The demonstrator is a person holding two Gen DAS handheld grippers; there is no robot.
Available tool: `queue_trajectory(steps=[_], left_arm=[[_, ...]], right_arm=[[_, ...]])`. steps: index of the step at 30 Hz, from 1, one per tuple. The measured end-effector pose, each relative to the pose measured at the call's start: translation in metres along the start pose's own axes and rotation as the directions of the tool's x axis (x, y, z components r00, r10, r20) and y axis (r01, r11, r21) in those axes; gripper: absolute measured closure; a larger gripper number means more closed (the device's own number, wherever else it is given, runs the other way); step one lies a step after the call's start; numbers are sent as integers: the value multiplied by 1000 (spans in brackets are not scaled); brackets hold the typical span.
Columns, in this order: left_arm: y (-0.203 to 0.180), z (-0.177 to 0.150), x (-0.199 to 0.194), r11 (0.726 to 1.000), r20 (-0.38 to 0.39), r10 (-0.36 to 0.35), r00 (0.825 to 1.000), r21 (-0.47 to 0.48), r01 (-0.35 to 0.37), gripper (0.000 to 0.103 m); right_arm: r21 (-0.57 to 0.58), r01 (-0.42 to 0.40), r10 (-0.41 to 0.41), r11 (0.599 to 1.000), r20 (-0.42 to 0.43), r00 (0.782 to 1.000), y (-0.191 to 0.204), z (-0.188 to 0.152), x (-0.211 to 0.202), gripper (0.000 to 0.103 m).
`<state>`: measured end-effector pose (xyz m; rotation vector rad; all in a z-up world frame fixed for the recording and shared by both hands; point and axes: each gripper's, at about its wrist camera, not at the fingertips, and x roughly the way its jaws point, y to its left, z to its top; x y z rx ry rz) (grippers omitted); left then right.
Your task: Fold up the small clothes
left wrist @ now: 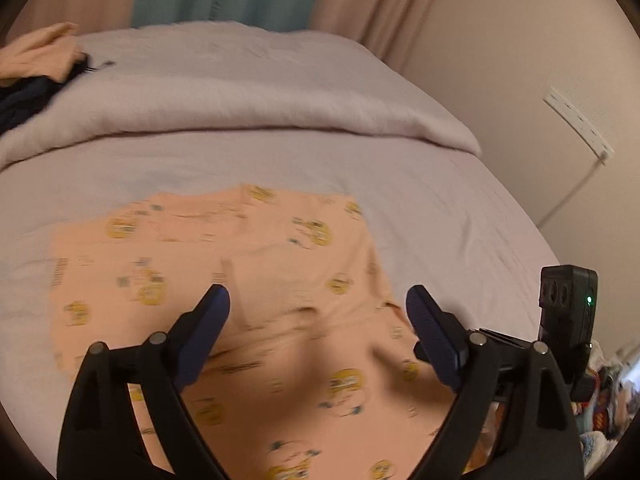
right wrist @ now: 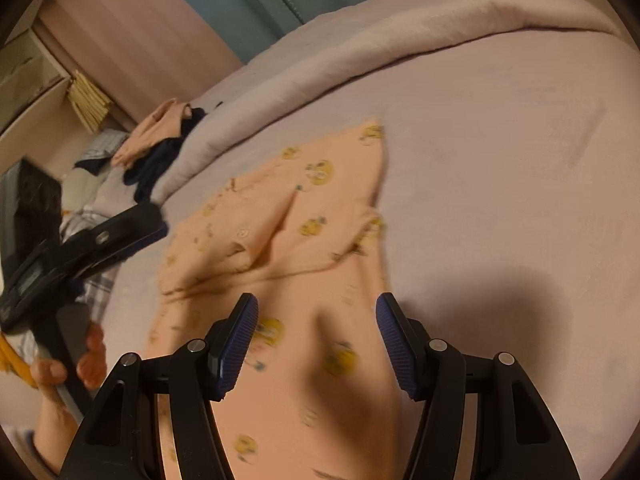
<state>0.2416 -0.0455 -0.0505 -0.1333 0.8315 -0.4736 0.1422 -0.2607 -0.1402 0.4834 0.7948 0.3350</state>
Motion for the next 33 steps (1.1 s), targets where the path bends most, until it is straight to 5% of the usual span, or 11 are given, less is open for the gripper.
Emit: queue_trajectory(steps=[3,6,10,14,17,19,21,23,28,32,33], left_arm=[[22,-10,-15,997,20,72,997,-32,-71,13],[52,-28,-21,985,10,157,988,-73,-155,13],[93,-50,-18,953,-39,272,961,-126,-275,14],[118,-71,-19,941,-67,276,959,-182,-284,14],[125,-87,-20,933,-94,293,952,-191,-306,14],[129,-95,-18,928,-109,296,949,-201,-313,14],[132,-101,-17,925,-125,292,948,-216,-313,14],[138,-107,-18,924,-129,282,951,-228,-306,14],[136,-108,-18,928,-119,279,953,-222,-300,14],[141,-110,-19,925,-115,272,955,-242,-293,14],[142,-111,-20,925,-114,271,956,-245,-292,14]], right_arm=[[-4,-20,20,1000,-16,1000,14,8,16,42],[-147,28,-29,989,-7,1000,43,14,30,42],[-434,112,-104,894,43,994,97,20,51,42],[-555,80,-118,828,-32,993,124,28,89,42],[-598,128,-211,791,-71,975,127,28,119,42],[-604,138,-250,785,-104,963,124,27,135,48],[-614,183,-290,768,-79,954,121,26,141,72],[-553,186,-264,812,-63,963,111,33,132,87],[-193,80,-74,978,38,997,53,50,75,88],[60,20,-23,998,38,999,-7,40,57,88],[99,30,-31,995,7,999,-17,38,60,79]])
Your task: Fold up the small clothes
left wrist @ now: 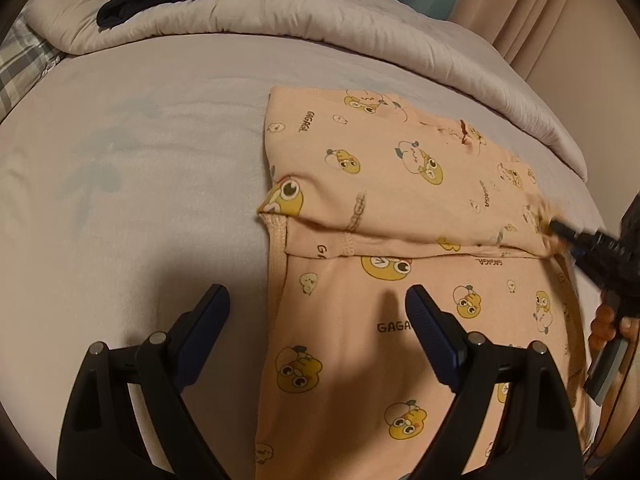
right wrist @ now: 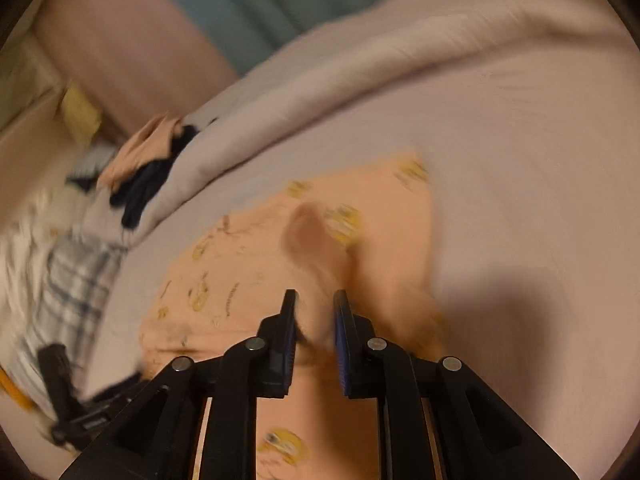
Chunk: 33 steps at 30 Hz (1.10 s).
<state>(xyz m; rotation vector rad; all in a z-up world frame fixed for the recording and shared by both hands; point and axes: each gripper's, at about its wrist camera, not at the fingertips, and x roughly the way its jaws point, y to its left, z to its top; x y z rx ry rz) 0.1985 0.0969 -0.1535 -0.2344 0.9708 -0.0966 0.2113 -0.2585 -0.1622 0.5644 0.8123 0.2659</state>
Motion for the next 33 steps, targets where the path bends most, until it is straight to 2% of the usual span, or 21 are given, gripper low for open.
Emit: queue_trajectory(steps=[1,2,4,5,8,10,11,14,15,17,20,22,23,24,27,33], left_arm=[[0,-1,-1,1000,1,-2,1000,-1,2,14],[1,-2,-3,1000,1,-3,1000,-1,3,14],[1,-4,-4,1000,0,0,1000,3,0,13],[2,-5,-5,1000,-3,4,1000,3,-4,13],[4,-8,-8,1000,-10,6,1000,-1,-6,13],[5,-11,-11,1000,-11,4,1000,-1,-4,13],[5,-13,-13,1000,-12,6,1000,3,-6,13],[6,-17,-14,1000,-23,8,1000,11,-8,13],[7,-19,-14,1000,-28,11,1000,13,-11,13],[9,-22,-17,1000,-32,9,999,12,-9,13],[11,-28,-22,1000,-40,-3,999,0,3,13],[12,-33,-26,1000,-46,-16,999,-13,15,13],[13,-36,-30,999,-50,-26,998,-20,25,13],[13,-38,-32,999,-53,-35,998,-25,34,13],[16,-49,-42,996,-66,-75,995,-47,72,13],[26,-79,-61,988,-103,-131,986,-92,122,13]], right_arm=[[45,-23,24,999,-18,1000,-10,-1,1,79],[107,-95,96,990,-7,995,-21,-1,-3,77],[140,-142,138,980,35,990,-26,2,-10,66],[134,-144,139,980,50,989,-24,5,-12,62],[105,-92,91,990,15,996,-15,14,-2,62],[41,5,-4,999,-12,1000,-4,18,6,82],[6,44,-44,999,-6,999,1,19,5,95],[-49,117,-115,992,29,993,3,17,3,96],[-67,150,-149,986,12,989,1,16,7,96],[-85,156,-157,984,-1,988,-2,12,5,96],[-110,181,-180,977,17,984,3,9,-9,91],[-133,216,-215,967,26,976,7,6,-17,83],[-142,234,-233,962,25,972,6,2,-22,67],[-147,232,-231,962,23,973,9,0,-22,57],[-158,179,-183,971,-13,983,10,-18,-37,56],[-143,136,-151,980,-103,983,-6,-64,-71,56]])
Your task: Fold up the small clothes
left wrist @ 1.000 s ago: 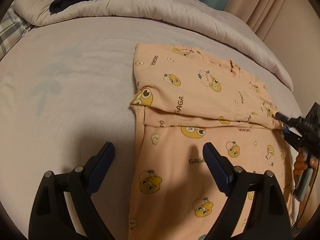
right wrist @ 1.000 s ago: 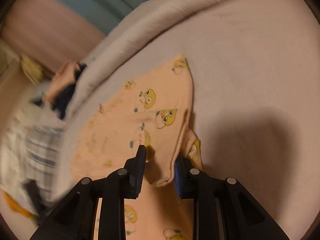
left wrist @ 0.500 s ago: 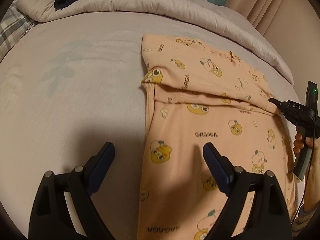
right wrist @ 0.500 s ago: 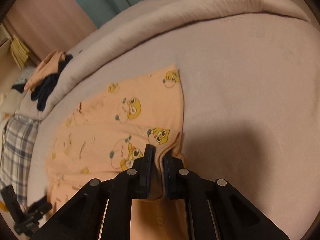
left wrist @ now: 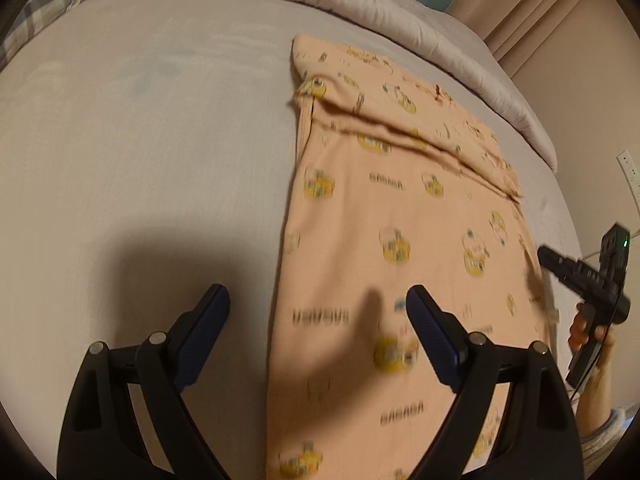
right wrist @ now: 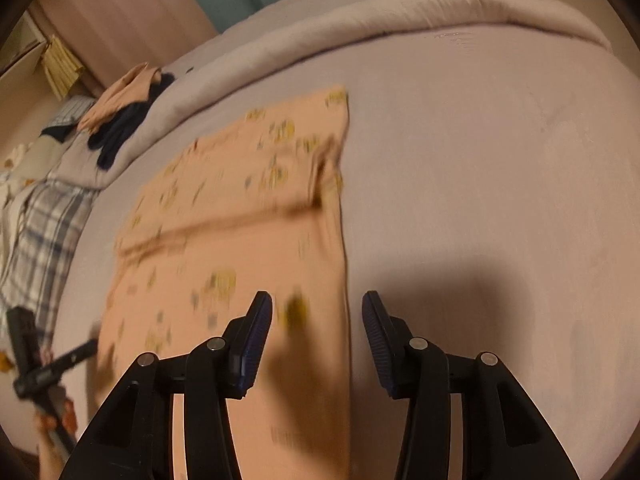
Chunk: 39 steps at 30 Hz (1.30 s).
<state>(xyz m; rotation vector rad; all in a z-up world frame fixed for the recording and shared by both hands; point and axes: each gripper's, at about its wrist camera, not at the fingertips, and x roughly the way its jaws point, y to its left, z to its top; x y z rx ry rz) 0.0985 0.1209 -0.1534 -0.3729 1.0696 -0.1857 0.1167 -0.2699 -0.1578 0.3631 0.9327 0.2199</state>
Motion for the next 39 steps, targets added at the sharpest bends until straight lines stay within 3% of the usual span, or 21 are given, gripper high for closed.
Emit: queue_trajectory(steps=[5,10,18,22,25,39], left_arm=[[5,-24,-13,996,-19,-83,996,-32,82,13],[15,-41,-23,974,-22,-200,980,-113,196,13],[27,-63,-30,911,-44,-368,929,-219,350,13],[26,-68,-31,898,-55,-401,914,-219,381,13],[26,-68,-30,893,-60,-409,911,-231,386,13],[14,-46,-12,894,-89,-422,902,-205,398,10]], right_arm=[[25,-39,40,999,-39,998,-12,-32,-17,56],[95,-152,160,984,-82,984,-23,-54,-26,56],[190,-280,311,941,-166,936,-36,-79,-32,56],[247,-348,396,904,-179,901,-44,-86,-29,56],[250,-371,421,894,-193,886,-42,-85,-25,56],[219,-415,461,883,-242,854,-27,-61,4,56]])
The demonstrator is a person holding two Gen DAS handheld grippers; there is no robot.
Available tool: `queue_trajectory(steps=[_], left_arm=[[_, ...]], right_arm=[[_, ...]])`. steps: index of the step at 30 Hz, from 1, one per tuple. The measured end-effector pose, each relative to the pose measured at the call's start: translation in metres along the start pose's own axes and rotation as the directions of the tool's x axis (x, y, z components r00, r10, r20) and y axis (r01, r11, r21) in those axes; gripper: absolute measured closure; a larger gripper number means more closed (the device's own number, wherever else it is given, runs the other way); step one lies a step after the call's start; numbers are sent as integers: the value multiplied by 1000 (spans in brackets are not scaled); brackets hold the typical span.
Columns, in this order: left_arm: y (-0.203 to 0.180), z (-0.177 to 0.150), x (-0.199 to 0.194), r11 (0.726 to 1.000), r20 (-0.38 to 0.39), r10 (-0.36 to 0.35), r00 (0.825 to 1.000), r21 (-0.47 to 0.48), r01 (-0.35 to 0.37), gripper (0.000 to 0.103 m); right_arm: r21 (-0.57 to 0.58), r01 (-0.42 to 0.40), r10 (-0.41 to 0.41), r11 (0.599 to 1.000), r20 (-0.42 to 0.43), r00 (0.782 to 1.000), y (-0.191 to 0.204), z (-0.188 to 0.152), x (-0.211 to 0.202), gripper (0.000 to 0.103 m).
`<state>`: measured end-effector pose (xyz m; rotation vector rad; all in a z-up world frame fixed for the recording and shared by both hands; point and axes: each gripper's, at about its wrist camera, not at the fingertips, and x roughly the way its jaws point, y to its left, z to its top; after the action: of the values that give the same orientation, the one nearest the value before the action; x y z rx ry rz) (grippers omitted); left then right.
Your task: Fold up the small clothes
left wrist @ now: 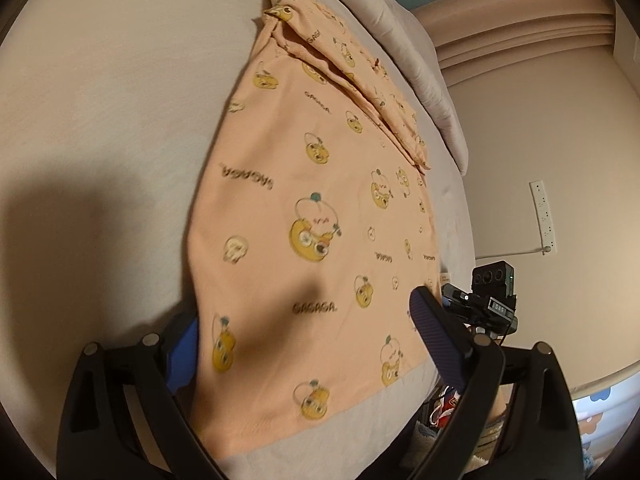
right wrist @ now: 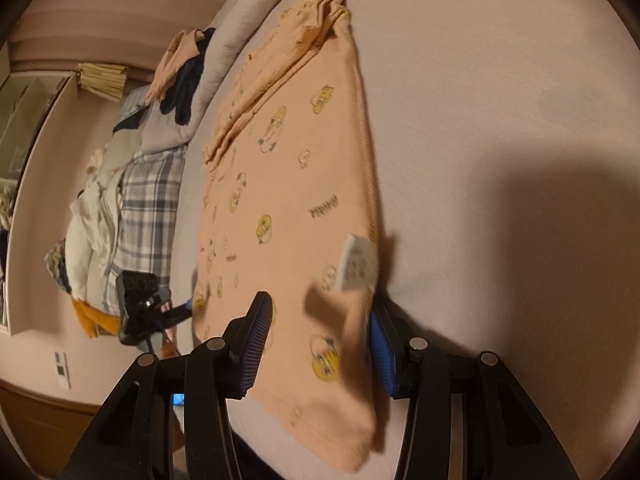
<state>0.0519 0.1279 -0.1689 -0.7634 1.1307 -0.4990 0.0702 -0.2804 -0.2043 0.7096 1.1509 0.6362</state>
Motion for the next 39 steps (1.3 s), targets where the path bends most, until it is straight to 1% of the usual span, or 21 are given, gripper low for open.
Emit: queue_trajectory(steps=[4,8,12,14,15,17,18,19,20,21,22,23,24,25,27,30,31,32,33,37,39], left_arm=[[-3,3,5,1000,2,2,1000,11,-2,9],[-5,-1,3,1000,10,13,1000,26,-14,9],[-9,-9,2,998,9,46,999,39,-46,14],[-10,-12,1,996,20,78,997,42,-79,23],[-9,-13,1,995,25,88,996,40,-89,25],[-7,-14,-1,994,35,107,994,23,-108,32],[-6,-14,-1,994,38,109,993,17,-110,33],[-5,-15,-1,993,41,114,993,13,-114,37],[-4,-15,-2,993,43,121,992,8,-121,41],[-4,-15,-2,992,46,126,991,3,-126,43],[-3,-16,-3,992,51,129,990,-3,-129,46],[-2,-16,-3,991,55,130,990,-13,-130,49],[-1,-16,-4,991,58,133,989,-20,-132,52],[1,-16,-4,989,59,144,988,-29,-142,58],[1,-15,-5,989,62,146,987,-45,-143,62],[4,-15,-6,986,64,158,985,-58,-154,73],[5,-15,-7,985,65,164,984,-64,-160,78],[5,-16,-7,985,66,164,984,-68,-160,88],[6,-16,-8,985,65,160,985,-74,-155,92],[13,-19,-11,986,76,137,988,-106,-128,97],[15,-20,-12,987,81,126,989,-114,-116,97]], right_arm=[[-17,-1,1,1000,7,1000,2,1,2,56],[-23,2,-2,1000,18,1000,1,-5,-3,56],[-30,27,-27,999,8,1000,7,-15,-2,57],[-43,36,-35,998,10,999,9,-19,-3,57],[-45,39,-38,998,16,999,8,-20,-3,57],[-42,44,-43,998,28,999,8,-20,-3,58],[-44,48,-46,998,33,998,9,-21,-3,58],[-52,55,-53,997,39,998,10,-22,-3,58],[-62,67,-65,996,46,997,13,-23,-2,61],[-80,91,-87,993,54,995,15,-25,-2,65],[-85,104,-99,991,61,993,17,-27,-1,68],[-87,112,-107,990,68,992,16,-29,-1,72],[-81,115,-109,990,74,991,15,-30,-2,77],[-70,115,-110,991,80,991,12,-30,-3,80],[-45,117,-113,992,95,989,8,-31,-5,89],[-41,121,-116,992,108,987,8,-34,-6,92],[-43,126,-121,991,111,986,9,-34,-6,92],[-48,131,-125,990,114,986,11,-35,-6,92],[-56,138,-131,989,116,985,14,-35,-7,93],[-82,142,-131,986,131,983,24,-38,-8,94],[-90,141,-127,986,140,982,28,-39,-9,94]])
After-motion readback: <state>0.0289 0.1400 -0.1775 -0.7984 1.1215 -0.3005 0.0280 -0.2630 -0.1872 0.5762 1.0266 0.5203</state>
